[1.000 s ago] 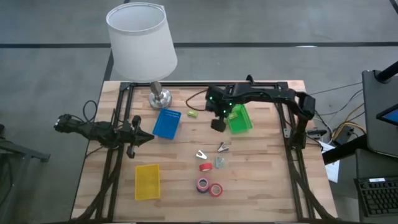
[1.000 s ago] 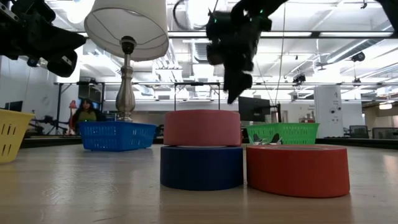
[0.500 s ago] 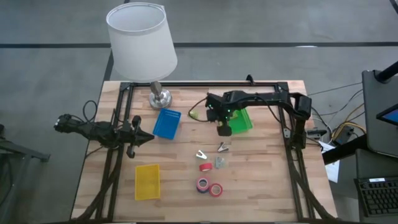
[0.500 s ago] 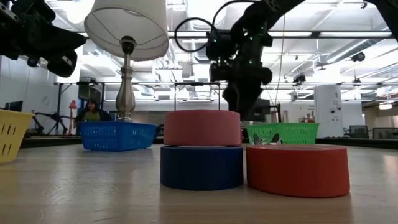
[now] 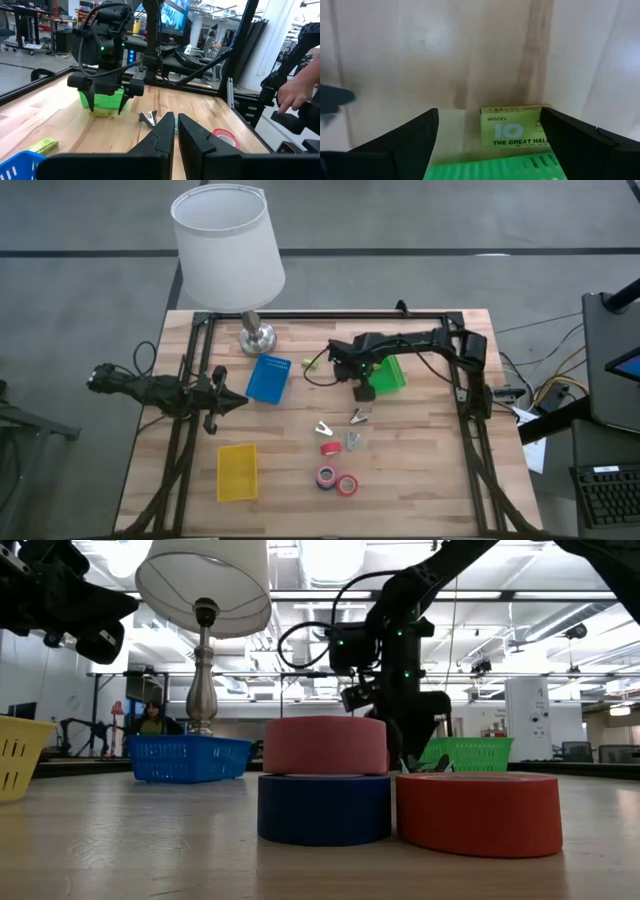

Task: Pick and place Stapler, Stapler remover, tape
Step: Put the right green staple box into the green bin

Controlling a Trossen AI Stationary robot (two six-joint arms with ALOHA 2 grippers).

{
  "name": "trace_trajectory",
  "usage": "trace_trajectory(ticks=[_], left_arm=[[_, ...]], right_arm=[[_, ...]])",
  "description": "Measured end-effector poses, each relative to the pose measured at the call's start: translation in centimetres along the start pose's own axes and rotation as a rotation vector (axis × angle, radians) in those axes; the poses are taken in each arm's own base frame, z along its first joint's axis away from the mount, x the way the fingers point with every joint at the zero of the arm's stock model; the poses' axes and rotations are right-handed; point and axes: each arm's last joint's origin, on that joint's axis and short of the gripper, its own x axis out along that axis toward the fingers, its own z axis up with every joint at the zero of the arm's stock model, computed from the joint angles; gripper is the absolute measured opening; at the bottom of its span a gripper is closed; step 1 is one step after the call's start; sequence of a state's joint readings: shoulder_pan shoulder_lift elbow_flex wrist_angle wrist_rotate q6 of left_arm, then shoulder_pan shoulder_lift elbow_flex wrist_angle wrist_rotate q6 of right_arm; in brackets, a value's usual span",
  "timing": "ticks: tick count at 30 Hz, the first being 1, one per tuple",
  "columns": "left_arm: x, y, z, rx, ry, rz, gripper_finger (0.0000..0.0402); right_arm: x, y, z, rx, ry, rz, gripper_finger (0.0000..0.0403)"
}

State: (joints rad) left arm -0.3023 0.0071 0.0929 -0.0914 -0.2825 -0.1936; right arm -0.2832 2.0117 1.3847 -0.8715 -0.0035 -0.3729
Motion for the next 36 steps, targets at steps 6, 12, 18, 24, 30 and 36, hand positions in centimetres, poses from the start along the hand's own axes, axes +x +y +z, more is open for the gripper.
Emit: trace_trajectory(ticks=[6,12,18,24,30,36], left_arm=[[0.0,0.0,0.0,0.0,0.001,0.001,0.0026],[0.0,0.0,0.0,0.001,0.002,0.001,0.0026],[0.0,0.0,0.0,0.001,0.002,0.0,0.0026],[0.0,0.0,0.0,0.001,0.002,0.0,0.0026],[0.0,0.0,0.0,0.001,0.003,0.0,0.0026],[0.0,0.0,0.0,0.001,0.002,0.001,0.0026]], right_arm=[[-1.3,-0.4,-0.2,-0.004,-0.036,-0.051,0.035],[-1.3,-1.1,-0.4,-0.017,-0.037,-0.06,0.0354],[0.1,-2.1,-0.9,0.012,0.024,-0.056,0.0347],[1.0,-2.2,-1.0,0.015,0.058,-0.037,0.0338],[0.9,-2.0,-0.8,0.009,0.046,-0.016,0.0315],[0.7,-2.0,-0.5,0.028,0.035,-0.01,0.0257]])
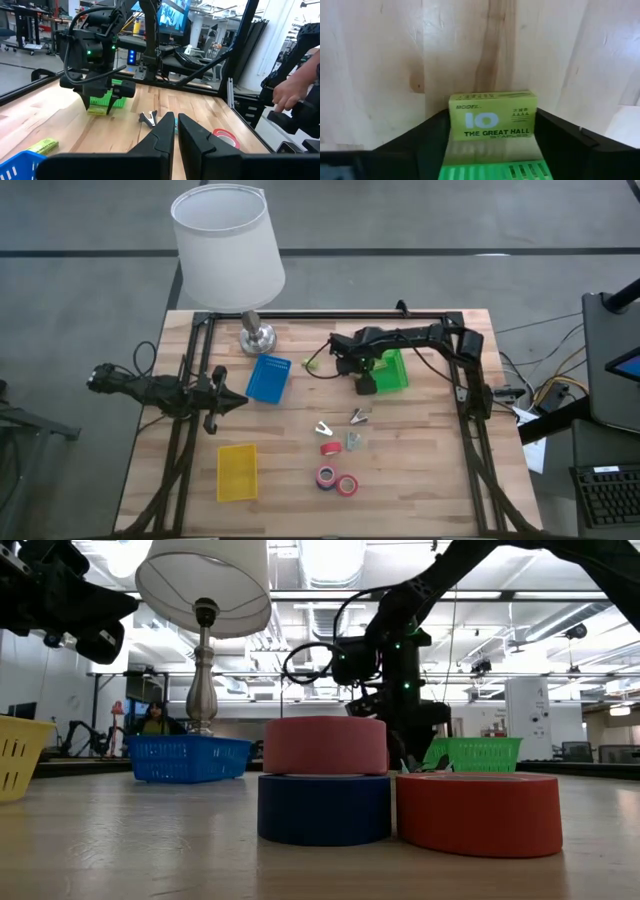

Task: Pick and place Stapler, Stapler remover, tape
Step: Put the right green staple box into the green bin

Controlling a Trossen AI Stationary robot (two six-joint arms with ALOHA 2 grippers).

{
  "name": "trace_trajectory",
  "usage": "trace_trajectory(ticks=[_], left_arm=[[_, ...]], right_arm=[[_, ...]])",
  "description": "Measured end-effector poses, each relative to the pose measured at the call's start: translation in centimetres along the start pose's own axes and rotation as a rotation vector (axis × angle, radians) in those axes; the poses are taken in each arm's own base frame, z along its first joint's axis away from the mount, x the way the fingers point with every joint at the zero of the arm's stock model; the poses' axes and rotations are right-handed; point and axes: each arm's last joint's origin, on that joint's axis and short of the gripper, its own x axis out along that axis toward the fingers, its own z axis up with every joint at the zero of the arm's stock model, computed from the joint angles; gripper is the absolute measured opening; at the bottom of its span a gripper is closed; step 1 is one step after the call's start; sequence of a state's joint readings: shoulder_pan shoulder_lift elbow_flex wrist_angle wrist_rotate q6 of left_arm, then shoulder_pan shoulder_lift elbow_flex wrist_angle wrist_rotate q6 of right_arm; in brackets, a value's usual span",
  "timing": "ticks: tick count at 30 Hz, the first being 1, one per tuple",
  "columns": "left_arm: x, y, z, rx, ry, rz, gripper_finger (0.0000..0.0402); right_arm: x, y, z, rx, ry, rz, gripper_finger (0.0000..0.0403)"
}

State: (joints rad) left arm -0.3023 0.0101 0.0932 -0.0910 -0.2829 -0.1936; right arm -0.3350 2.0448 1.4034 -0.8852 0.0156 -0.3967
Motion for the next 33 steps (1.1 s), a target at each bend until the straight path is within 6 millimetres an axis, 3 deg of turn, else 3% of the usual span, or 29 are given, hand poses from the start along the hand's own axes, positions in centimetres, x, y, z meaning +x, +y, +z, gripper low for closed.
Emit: trace_trajectory(ticks=[6,14,19,26,30,33], left_arm=[[0.0,0.0,0.0,0.0,0.0,0.0,0.0026],[0.0,0.0,0.0,0.0,0.0,0.0,0.0026],[0.0,0.0,0.0,0.0,0.0,0.0,0.0026],[0.0,0.0,0.0,0.002,0.006,0.0,0.0026],[0.1,0.0,-0.1,0.003,0.009,0.001,0.0026],[0.1,0.0,-0.1,0.003,0.01,0.001,0.0026]], right_arm=[[-1.1,-0.3,1.0,0.039,-0.053,-0.019,0.0206],[-5.0,-0.8,1.7,0.264,-0.074,0.045,0.0226],[-7.4,-0.6,0.0,0.474,-0.082,0.109,0.0224],[-9.3,0.2,-3.7,0.804,-0.068,0.13,0.0227],[-8.8,0.4,-6.2,1.089,-0.015,0.137,0.0228],[-8.0,0.6,-7.7,1.185,-0.02,0.123,0.0227]])
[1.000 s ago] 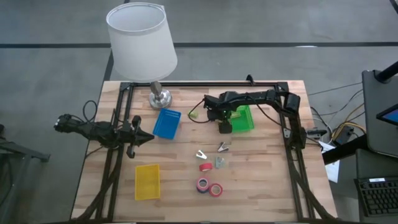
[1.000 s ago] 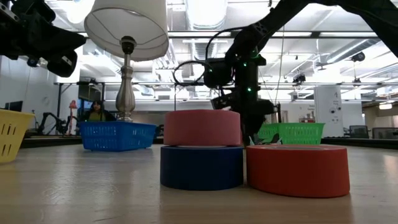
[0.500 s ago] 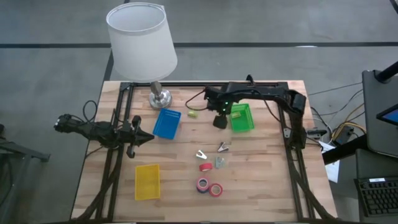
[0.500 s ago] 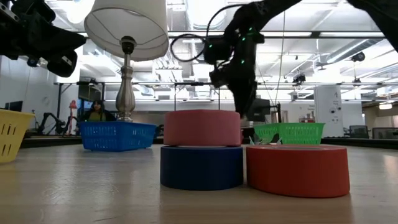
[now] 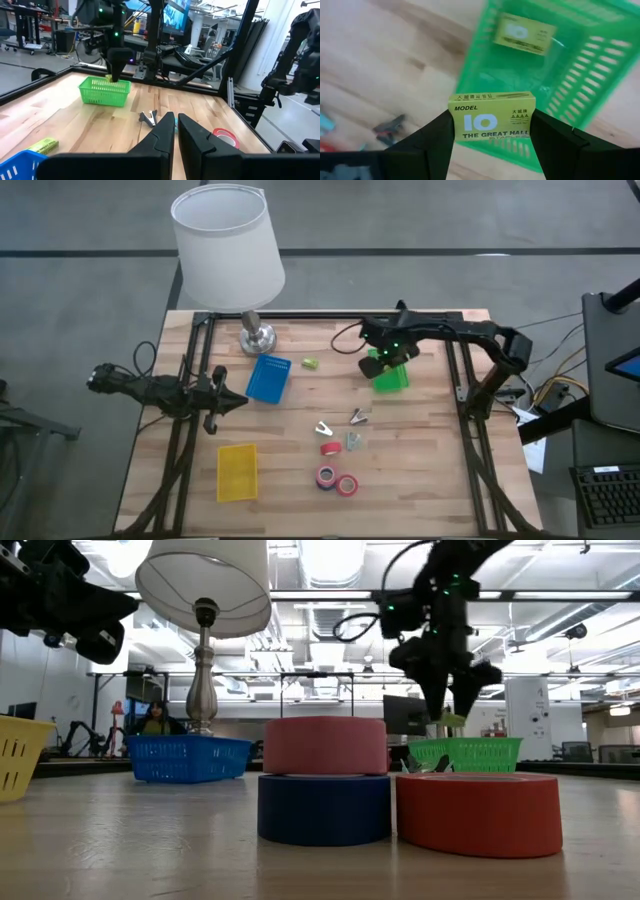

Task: Pick and place Stapler, Stapler remover, tape
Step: Put the right green staple box into the green bin

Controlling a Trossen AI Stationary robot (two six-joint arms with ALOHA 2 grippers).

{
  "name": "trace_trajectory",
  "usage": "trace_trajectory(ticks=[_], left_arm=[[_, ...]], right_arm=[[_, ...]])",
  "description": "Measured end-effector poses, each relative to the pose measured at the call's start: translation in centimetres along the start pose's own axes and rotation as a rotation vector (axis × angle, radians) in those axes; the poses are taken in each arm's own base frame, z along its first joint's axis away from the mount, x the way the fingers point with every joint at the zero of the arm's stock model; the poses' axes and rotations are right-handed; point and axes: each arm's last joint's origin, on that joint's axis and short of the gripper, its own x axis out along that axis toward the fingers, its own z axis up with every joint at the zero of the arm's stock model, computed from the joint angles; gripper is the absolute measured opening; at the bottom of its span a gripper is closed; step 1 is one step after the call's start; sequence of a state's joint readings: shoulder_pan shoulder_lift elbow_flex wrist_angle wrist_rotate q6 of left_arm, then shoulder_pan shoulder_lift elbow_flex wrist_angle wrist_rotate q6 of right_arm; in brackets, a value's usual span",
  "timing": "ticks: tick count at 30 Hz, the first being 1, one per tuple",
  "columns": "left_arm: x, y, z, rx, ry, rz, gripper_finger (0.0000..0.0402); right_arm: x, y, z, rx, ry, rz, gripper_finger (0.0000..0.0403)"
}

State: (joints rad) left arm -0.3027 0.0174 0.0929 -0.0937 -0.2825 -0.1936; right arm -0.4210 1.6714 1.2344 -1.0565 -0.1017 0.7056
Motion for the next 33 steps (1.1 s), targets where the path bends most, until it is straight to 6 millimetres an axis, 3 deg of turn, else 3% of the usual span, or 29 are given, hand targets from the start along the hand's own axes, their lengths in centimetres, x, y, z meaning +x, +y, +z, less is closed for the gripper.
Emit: trace_trajectory(ticks=[10,16,25,33], left_arm=[[0.0,0.0,0.0,0.001,0.002,0.001,0.0026],[0.0,0.0,0.0,0.001,0.004,0.001,0.0026],[0.0,0.0,0.0,0.001,0.005,0.001,0.0026],[0.0,0.0,0.0,0.001,0.005,0.001,0.0026]], right_arm=[[4.1,-2.1,0.2,0.123,0.024,-0.035,0.0228],[5.6,-2.3,0.8,0.115,0.019,-0.059,0.0232],[6.4,-1.3,2.4,0.11,0.009,-0.078,0.0233],[6.9,-1.3,2.5,0.135,0.024,-0.086,0.0233]])
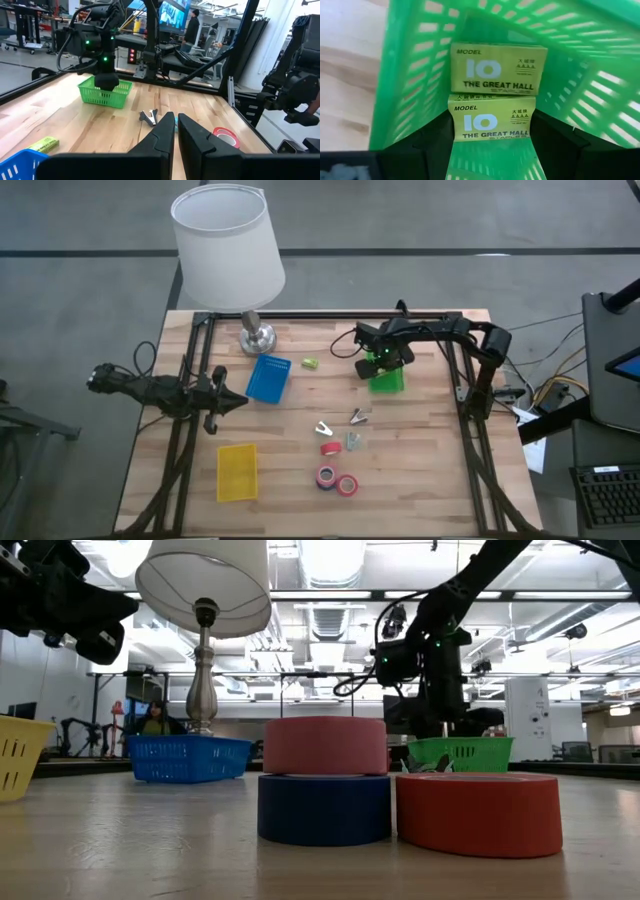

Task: Pick and place Stapler, Stapler remover, tape
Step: Put the right green staple box into the green bin, then put the green staple box into the green bin

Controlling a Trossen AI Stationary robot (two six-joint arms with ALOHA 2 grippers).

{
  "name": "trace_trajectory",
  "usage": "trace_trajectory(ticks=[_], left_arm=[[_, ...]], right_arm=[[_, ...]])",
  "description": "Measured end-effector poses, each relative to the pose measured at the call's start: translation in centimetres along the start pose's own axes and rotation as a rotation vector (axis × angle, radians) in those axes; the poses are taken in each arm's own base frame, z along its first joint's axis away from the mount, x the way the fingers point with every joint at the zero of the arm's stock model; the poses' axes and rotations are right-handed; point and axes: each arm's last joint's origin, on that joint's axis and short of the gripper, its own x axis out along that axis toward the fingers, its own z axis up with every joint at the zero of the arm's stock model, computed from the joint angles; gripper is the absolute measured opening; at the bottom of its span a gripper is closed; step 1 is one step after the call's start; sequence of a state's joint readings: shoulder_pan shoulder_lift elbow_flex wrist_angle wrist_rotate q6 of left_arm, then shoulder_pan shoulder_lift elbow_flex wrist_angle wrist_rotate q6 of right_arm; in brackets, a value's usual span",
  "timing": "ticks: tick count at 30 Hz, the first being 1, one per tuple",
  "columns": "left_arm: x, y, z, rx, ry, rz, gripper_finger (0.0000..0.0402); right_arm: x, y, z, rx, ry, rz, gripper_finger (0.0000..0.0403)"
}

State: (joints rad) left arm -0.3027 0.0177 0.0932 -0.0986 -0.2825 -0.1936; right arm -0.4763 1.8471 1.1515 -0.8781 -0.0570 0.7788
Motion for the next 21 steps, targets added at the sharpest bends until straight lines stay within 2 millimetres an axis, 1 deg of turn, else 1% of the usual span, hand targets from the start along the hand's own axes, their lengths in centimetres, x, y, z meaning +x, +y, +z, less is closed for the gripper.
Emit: trace_trajectory(ticks=[6,17,21], left_arm=[[0.0,0.0,0.0,0.0,0.0,0.0,0.0026],[0.0,0.0,0.0,0.0,0.0,0.0,0.0026],[0.0,0.0,0.0,0.0,0.0,0.0,0.0026]], right_arm=[[-0.1,0.0,0.0,0.012,0.003,0.002,0.0238],[-0.4,-0.1,-0.2,0.005,0.011,-0.011,0.0309],[-1.4,-0.2,-0.4,-0.023,0.011,0.029,0.0323]])
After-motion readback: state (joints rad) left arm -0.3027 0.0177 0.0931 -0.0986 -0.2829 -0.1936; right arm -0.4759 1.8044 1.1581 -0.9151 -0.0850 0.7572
